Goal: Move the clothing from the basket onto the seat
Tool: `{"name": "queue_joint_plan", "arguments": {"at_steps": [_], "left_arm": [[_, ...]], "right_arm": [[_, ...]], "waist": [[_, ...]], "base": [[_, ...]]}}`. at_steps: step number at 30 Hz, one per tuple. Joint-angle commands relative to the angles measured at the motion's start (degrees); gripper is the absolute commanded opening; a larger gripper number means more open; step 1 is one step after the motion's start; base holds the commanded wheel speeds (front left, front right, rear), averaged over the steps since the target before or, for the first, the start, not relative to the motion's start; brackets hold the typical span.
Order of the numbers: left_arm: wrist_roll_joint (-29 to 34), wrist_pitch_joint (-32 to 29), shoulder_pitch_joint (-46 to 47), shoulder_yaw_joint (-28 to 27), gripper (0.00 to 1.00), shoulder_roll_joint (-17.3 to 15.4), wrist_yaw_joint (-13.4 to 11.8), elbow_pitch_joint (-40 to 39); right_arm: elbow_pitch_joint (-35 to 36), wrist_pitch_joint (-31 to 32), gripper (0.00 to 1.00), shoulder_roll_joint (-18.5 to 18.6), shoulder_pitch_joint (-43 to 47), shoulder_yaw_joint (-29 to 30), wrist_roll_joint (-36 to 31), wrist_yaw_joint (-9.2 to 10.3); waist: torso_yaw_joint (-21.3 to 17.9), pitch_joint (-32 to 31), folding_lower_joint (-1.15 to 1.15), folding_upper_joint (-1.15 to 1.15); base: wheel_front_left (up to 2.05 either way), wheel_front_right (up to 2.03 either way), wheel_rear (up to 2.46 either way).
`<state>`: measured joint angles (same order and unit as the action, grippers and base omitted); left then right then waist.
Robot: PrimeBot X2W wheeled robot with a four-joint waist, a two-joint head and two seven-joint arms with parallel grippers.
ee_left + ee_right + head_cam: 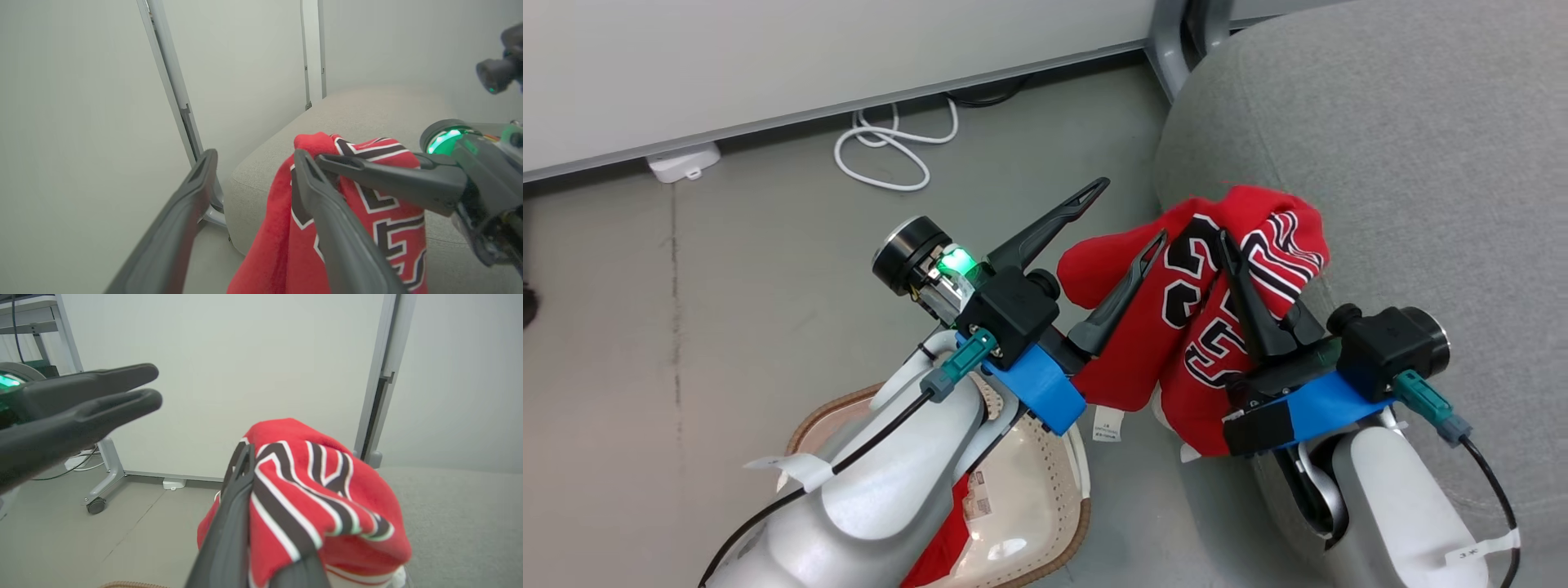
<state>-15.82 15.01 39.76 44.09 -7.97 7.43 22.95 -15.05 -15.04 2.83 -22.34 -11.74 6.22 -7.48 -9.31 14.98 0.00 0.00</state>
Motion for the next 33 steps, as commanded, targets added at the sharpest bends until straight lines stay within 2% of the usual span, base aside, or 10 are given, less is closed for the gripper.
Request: {"name": "queue_joint_plan", "arguments": {"at_steps": [1,10,16,25,33], "left_arm": [[-0.29,0.26,0.33,0.23,1.0,-0.4,0.06,0.09],[-0.82,0.26,1.01,2.9,1.0,-0.82,0.06,0.59],[-1.07,0.26,1.34,3.98,1.0,-0.7,0.06,0.67],[-1.16,0.26,1.81,4.34,1.0,-0.59,0.06,0.34],[-0.22,0.26,2.5,3.41,1.0,-1.22,0.06,-0.15]], "right_arm": [[0.46,-0.22,0.0,0.1,0.75,0.39,0.47,-0.03],[2.06,-0.22,0.0,0.1,3.13,3.6,0.99,-0.03],[2.8,-0.22,0.0,0.09,4.85,5.44,1.07,-0.03],[4.09,-0.22,0.0,0.08,4.67,6.45,0.74,-0.03],[7.41,-0.23,0.0,0.11,-1.2,10.43,-0.95,-0.03]], "waist": [[-2.01,0.6,0.0,0.0],[-7.48,1.26,0.0,0.0],[-9.71,1.65,0.0,0.0],[-9.98,2.39,0.0,0.0],[-9.17,4.75,0.0,0.0]], "base": [[0.0,0.0,0.0],[0.0,0.0,0.0],[0.0,0.0,0.0],[0.0,0.0,0.0],[0.0,0.0,0.0]]}}
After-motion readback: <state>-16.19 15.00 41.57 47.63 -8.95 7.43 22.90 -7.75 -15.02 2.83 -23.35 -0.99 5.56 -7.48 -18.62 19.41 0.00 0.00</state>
